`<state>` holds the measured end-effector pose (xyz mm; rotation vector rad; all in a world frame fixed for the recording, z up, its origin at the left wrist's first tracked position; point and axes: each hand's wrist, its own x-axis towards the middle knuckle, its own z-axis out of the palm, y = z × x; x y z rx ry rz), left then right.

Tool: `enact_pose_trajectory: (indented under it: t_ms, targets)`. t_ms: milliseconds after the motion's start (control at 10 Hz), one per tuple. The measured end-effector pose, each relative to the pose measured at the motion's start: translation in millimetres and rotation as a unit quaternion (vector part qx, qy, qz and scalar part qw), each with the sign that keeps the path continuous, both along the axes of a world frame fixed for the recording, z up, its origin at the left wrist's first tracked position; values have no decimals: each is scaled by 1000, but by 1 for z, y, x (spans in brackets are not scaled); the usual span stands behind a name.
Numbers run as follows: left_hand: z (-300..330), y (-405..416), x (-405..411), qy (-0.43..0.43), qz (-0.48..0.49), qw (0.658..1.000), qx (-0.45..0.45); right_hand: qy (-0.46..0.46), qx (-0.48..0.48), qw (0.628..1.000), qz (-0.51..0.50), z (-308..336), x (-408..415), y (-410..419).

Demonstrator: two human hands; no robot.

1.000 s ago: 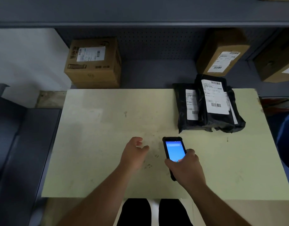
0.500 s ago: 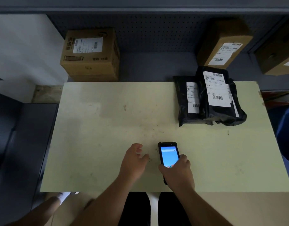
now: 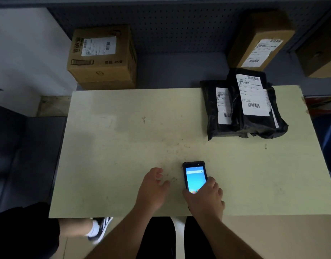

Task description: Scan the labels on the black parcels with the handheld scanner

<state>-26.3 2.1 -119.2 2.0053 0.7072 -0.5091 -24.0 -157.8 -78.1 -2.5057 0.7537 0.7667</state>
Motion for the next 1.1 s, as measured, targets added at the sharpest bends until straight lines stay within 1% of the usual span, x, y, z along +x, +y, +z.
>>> enact_pose_trajectory:
  t_ms: [500, 700, 900, 1000, 1100]
  targets:
    - [3, 10, -13, 20, -9, 1000, 3, 0, -16, 1000, -3, -10, 3, 9]
    - [3, 11, -15, 27, -12, 999, 16, 12, -32, 999, 19, -9, 3, 7]
    - [7, 3, -13, 26, -28, 999, 2, -21, -33, 998, 42, -3, 6, 2]
    - [11, 0, -11, 29, -43, 999, -1, -24, -23, 998, 54, 1, 10, -2]
    - [18, -5, -5, 22, -38, 999, 0, -32, -20, 996, 77, 5, 15, -5]
